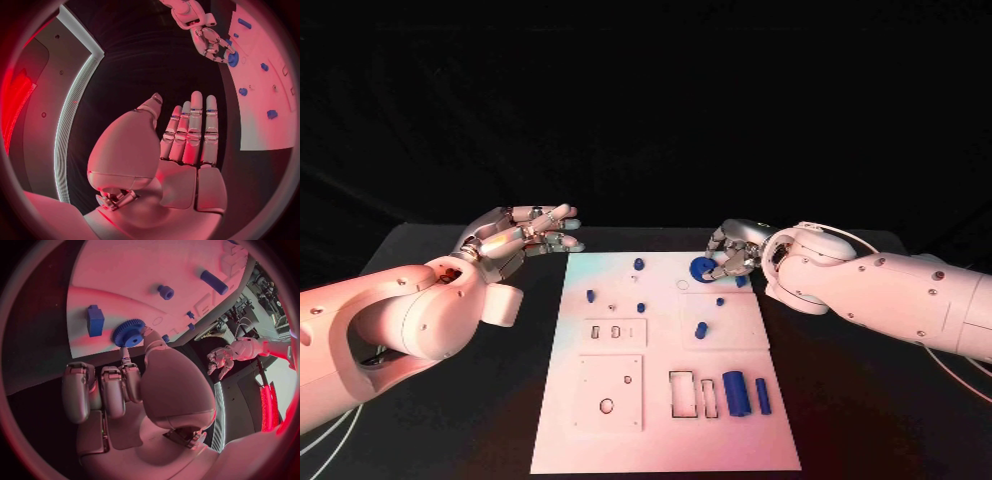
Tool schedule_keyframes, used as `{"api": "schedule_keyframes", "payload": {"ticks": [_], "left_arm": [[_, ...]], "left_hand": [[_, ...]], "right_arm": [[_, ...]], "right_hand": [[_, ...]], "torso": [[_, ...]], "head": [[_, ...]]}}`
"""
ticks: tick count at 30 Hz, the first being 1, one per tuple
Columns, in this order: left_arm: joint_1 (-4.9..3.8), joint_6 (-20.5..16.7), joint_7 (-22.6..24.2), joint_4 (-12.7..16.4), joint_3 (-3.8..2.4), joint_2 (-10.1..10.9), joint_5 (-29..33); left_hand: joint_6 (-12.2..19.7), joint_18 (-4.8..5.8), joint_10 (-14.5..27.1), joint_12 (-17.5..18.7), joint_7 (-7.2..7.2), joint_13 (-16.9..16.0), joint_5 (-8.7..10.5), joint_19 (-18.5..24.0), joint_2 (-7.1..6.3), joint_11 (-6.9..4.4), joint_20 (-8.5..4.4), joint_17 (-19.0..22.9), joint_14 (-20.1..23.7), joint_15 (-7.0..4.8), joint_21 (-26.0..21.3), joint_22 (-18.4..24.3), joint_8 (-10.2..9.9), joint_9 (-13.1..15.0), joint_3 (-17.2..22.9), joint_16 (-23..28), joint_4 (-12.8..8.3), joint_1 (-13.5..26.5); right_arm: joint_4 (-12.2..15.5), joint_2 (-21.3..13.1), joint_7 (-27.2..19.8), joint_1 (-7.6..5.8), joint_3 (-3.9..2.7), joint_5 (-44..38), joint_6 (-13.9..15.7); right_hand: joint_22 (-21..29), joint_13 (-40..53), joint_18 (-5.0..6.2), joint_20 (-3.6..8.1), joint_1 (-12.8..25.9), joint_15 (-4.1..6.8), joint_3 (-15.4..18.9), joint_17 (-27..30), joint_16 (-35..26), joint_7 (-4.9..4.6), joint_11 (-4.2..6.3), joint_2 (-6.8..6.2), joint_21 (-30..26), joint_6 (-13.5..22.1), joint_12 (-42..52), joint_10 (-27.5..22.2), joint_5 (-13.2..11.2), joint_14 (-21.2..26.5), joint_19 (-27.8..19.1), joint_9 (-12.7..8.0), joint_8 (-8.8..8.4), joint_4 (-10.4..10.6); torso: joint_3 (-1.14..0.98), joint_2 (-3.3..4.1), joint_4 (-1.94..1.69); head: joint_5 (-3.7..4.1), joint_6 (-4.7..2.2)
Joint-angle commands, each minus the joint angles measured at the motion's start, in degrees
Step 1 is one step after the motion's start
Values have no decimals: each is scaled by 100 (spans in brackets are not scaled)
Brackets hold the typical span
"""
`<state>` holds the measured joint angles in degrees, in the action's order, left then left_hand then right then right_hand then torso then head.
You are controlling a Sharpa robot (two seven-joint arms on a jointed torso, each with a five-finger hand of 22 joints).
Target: Assemble the parts on the task board
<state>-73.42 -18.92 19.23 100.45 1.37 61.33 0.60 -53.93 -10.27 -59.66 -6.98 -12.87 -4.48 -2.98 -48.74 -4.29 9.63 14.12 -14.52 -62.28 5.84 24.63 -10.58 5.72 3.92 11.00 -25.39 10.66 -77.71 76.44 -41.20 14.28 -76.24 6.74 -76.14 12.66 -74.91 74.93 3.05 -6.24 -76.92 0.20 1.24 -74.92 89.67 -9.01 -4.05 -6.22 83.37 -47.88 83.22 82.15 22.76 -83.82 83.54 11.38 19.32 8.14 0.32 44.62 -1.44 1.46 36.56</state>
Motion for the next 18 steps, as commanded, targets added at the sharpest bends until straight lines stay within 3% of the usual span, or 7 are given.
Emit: {"api": "schedule_keyframes", "payload": {"ticks": [1,18], "left_arm": [[-9,114,15,15,-4,-1,8],[-9,128,-15,18,-4,2,8]], "left_hand": [[18,-14,38,28,-16,4,-9,40,62,-13,3,-6,37,17,28,-3,-40,-1,-7,-19,-24,-9],[16,-14,39,30,-17,2,-9,43,72,-13,4,-12,43,17,31,-3,-43,1,-5,-26,-26,-11]], "right_arm": [[-6,11,38,5,0,-151,-24],[42,67,77,35,0,-1018,69]], "right_hand": [[-654,592,-76,2,-51,-21,-38,-1479,21,29,1,12,32,-25,43,58,-4,-611,37,12,57,-29],[-745,703,-97,20,-97,0,-97,-1508,33,56,26,44,93,-88,124,147,-125,-618,95,41,187,-93]], "torso": [[4,-5,-2],[1,-1,-7]], "head": [[6,0],[19,-8]]}}
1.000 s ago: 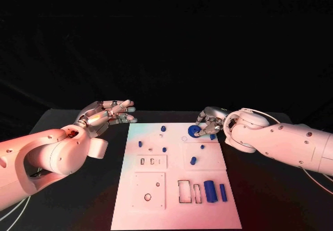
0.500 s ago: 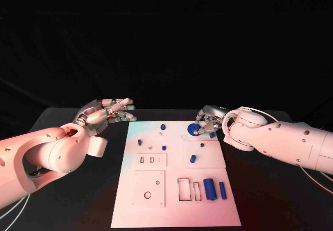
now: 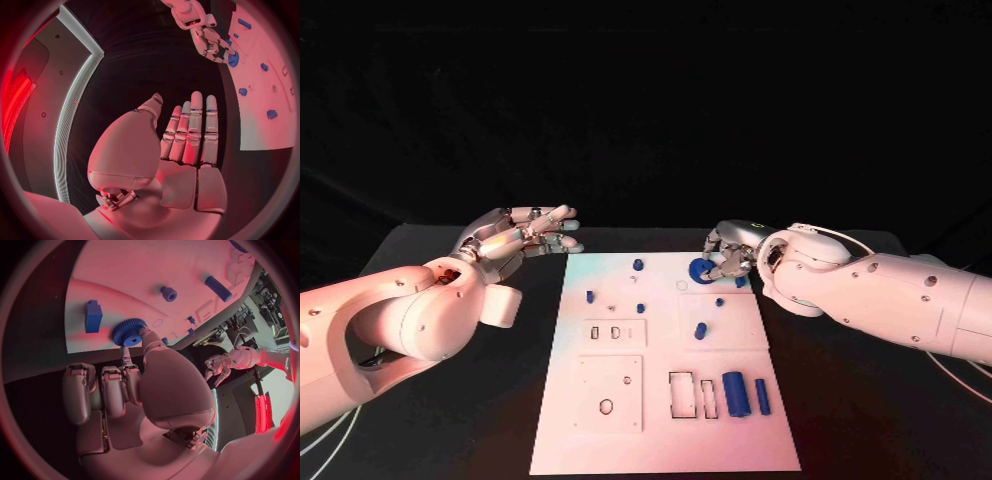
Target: Assemble the parts on the task board
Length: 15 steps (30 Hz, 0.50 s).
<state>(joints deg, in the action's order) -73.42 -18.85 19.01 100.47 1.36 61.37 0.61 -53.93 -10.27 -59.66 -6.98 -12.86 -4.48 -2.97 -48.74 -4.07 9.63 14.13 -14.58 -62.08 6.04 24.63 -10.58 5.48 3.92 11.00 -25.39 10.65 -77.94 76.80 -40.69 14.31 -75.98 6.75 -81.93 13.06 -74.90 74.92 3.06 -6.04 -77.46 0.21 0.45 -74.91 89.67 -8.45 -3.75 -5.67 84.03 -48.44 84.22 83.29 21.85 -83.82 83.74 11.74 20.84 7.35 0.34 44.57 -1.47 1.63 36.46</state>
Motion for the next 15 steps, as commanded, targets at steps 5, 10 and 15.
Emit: {"api": "schedule_keyframes", "payload": {"ticks": [5,10,15], "left_arm": [[-9,149,-13,14,-3,-1,7],[-9,173,-36,12,-3,-3,7],[-9,182,-53,10,-3,-4,7]], "left_hand": [[16,-14,39,30,-17,2,-9,44,50,-12,4,-6,25,-2,32,-3,-21,1,-5,-27,-26,12],[16,-14,39,30,-18,2,-9,44,50,-12,5,-6,25,-2,32,-3,-21,1,-6,-28,-26,13],[18,-14,42,32,-20,2,-8,45,49,-11,5,-7,27,-1,32,-3,-23,0,-9,-29,-24,17]], "right_arm": [[4,37,134,24,1,-638,-5],[7,53,199,44,3,-841,-17],[-3,73,230,61,7,-959,-33]], "right_hand": [[-755,701,-100,1,-27,1,-13,-1509,33,3,-3,-20,33,-34,21,30,-56,-618,81,5,44,-12],[-775,707,-105,4,25,5,4,-1509,33,10,2,-53,46,-46,25,35,-91,-618,93,8,72,3],[-788,717,-108,6,33,7,0,-1509,33,17,6,-50,55,-64,31,43,-94,-618,101,11,88,7]], "torso": [[0,-1,-4],[0,-2,0],[1,-1,1]], "head": [[-3,6],[-12,0],[-13,-6]]}}
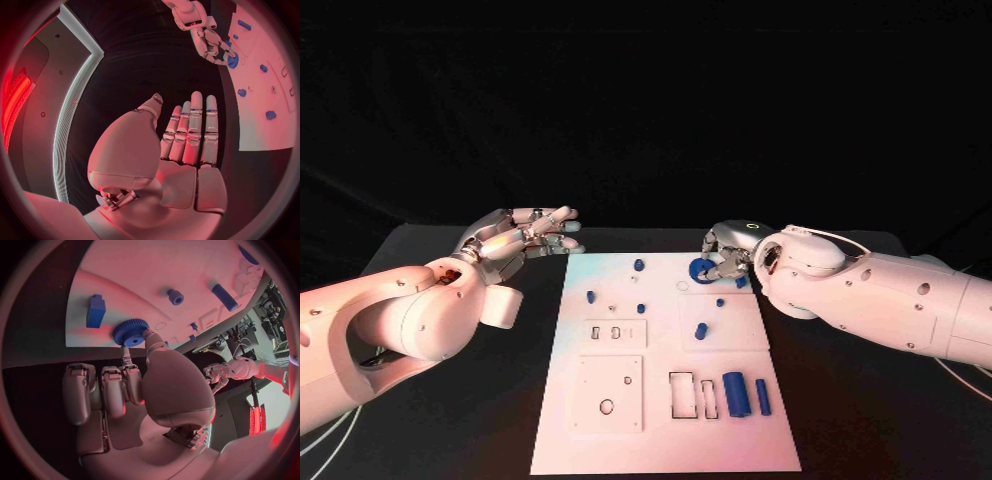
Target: Assemble the parts on the task board
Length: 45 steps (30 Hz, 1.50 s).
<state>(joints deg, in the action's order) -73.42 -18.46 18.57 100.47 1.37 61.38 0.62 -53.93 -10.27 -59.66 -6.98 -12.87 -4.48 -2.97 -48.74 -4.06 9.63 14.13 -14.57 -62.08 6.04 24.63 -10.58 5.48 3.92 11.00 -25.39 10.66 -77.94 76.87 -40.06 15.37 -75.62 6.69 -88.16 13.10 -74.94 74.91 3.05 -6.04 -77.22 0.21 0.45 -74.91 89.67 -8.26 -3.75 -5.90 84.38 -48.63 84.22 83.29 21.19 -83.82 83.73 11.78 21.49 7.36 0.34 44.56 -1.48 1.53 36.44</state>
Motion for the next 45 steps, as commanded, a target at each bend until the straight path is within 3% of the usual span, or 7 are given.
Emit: {"api": "schedule_keyframes", "payload": {"ticks": [1,8,13,28,36,45], "left_arm": [[-8,145,-11,10,-5,-6,6],[-8,151,-32,7,-5,-8,6],[-8,152,-43,4,-4,-7,6],[-8,157,-83,-6,-4,-6,6],[-8,161,-93,-7,-4,-8,6],[-7,176,-105,-4,-3,-41,6]], "left_hand": [[18,-15,42,32,-19,2,-9,45,49,-11,5,-8,27,-1,32,-3,-23,1,-9,-29,-24,17],[18,-15,42,32,-19,2,-9,45,49,-11,5,-8,27,-1,32,-3,-23,1,-9,-29,-24,17],[20,-15,44,34,-22,2,-8,46,49,-9,6,-11,30,0,34,-3,-26,1,-12,-32,-22,23],[22,-15,46,36,-23,1,-9,47,54,-8,6,-13,31,1,35,-3,-29,1,-13,-35,-19,27],[22,-15,46,36,-23,1,-9,47,54,-8,6,-13,31,1,35,-3,-29,1,-13,-35,-19,27],[22,-15,46,36,-23,1,-9,47,54,-8,6,-13,31,1,35,-3,-29,1,-13,-35,-19,27]], "right_arm": [[-14,15,128,28,13,-352,-40],[-20,25,142,45,19,-413,-6],[8,13,105,61,19,-401,172],[105,-18,58,68,17,-169,485],[644,-143,290,42,-14,-961,903],[1228,-71,471,-20,-27,-1851,1015]], "right_hand": [[-787,723,-108,8,3,10,-11,-1509,33,2,10,-20,22,-59,35,48,-26,-618,103,10,34,4],[-816,760,-113,43,-133,53,-243,-1509,33,58,63,74,35,-236,55,80,-213,-618,117,3,97,-69],[-855,806,-122,76,-185,93,-461,-1509,33,111,111,130,59,-393,82,120,-262,-618,142,-14,94,-97],[-912,864,-135,133,-72,148,-774,-1509,33,173,170,48,92,-604,113,169,-126,-618,178,-57,-20,-75],[-1001,866,-159,147,-31,159,-988,-1509,33,181,180,-55,155,-687,105,174,-3,-618,241,-88,-123,-101],[-1049,904,-170,170,77,183,-1297,-1509,33,209,206,-199,184,-856,121,213,-253,-618,272,-110,-279,-88]], "torso": [[2,-1,2],[-2,0,-1],[-5,6,-4],[-8,13,5],[-2,5,8],[-5,9,-3]], "head": [[-1,-3],[-1,-27],[-2,-43],[-12,-42],[-5,-43],[2,-62]]}}
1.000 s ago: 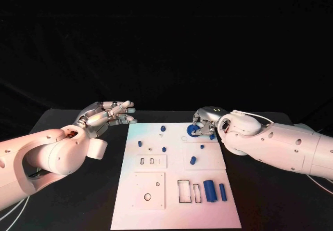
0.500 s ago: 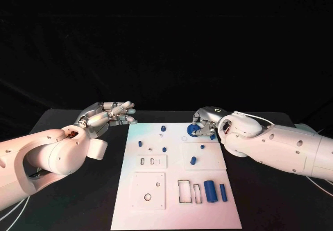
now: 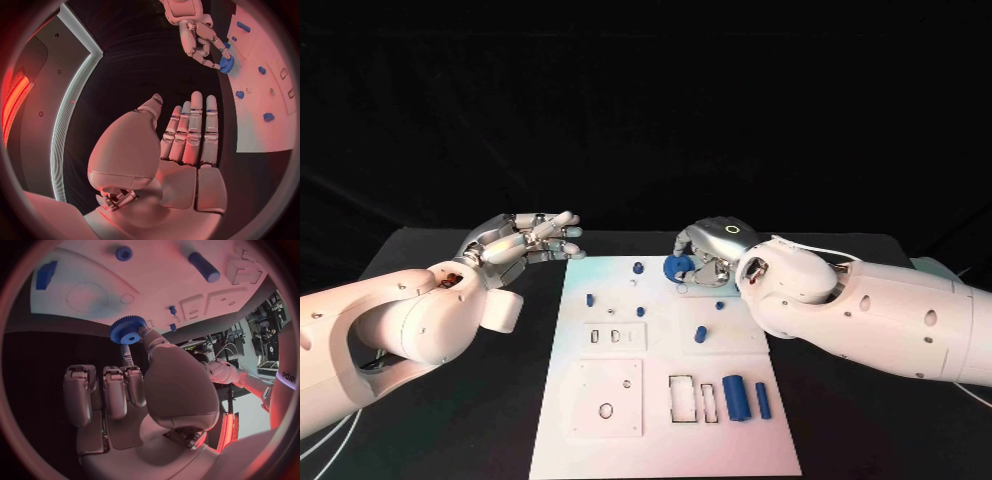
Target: Assemble the parts on the task board
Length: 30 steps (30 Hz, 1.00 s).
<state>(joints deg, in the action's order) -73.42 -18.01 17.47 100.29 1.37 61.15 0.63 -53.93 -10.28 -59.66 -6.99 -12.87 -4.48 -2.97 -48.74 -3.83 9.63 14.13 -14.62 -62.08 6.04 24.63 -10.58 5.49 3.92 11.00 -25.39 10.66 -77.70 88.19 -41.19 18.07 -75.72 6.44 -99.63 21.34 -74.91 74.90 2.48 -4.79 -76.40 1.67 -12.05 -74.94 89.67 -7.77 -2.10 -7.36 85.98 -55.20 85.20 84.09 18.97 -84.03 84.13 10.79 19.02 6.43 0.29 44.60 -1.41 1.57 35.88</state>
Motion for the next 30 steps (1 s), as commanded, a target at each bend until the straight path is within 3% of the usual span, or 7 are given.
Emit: {"api": "schedule_keyframes", "payload": {"ticks": [1,12,30], "left_arm": [[-7,131,3,15,-3,-20,5],[-7,129,1,25,-3,-25,5],[-8,122,3,59,-3,-20,5]], "left_hand": [[22,-15,46,36,-23,1,-9,47,31,-8,6,-9,32,1,35,-3,-29,1,-13,-35,-19,4],[22,-15,46,36,-23,1,-9,47,31,-8,6,-9,32,1,35,-3,-29,1,-13,-35,-19,4],[22,-15,46,36,-23,1,-9,47,31,-8,6,-9,32,1,35,-3,-29,1,-13,-35,-19,4]], "right_arm": [[125,67,208,-11,-2,-758,188],[157,493,344,13,52,-1256,160],[-397,1005,333,151,106,-1389,58]], "right_hand": [[-1052,905,-113,45,-5,37,-46,-1506,33,160,41,-53,23,-200,23,133,-31,-597,233,-11,-31,5],[-1067,916,-117,48,23,39,-117,-1506,33,163,44,-80,33,-235,28,143,-63,-597,243,-12,-64,11],[-1076,916,-119,50,45,42,-167,-1506,33,167,47,-92,39,-259,26,144,-77,-597,250,-12,-87,18]], "torso": [[0,4,-9],[5,11,-15],[3,8,-12]], "head": [[-3,-5],[-20,4],[-58,50]]}}
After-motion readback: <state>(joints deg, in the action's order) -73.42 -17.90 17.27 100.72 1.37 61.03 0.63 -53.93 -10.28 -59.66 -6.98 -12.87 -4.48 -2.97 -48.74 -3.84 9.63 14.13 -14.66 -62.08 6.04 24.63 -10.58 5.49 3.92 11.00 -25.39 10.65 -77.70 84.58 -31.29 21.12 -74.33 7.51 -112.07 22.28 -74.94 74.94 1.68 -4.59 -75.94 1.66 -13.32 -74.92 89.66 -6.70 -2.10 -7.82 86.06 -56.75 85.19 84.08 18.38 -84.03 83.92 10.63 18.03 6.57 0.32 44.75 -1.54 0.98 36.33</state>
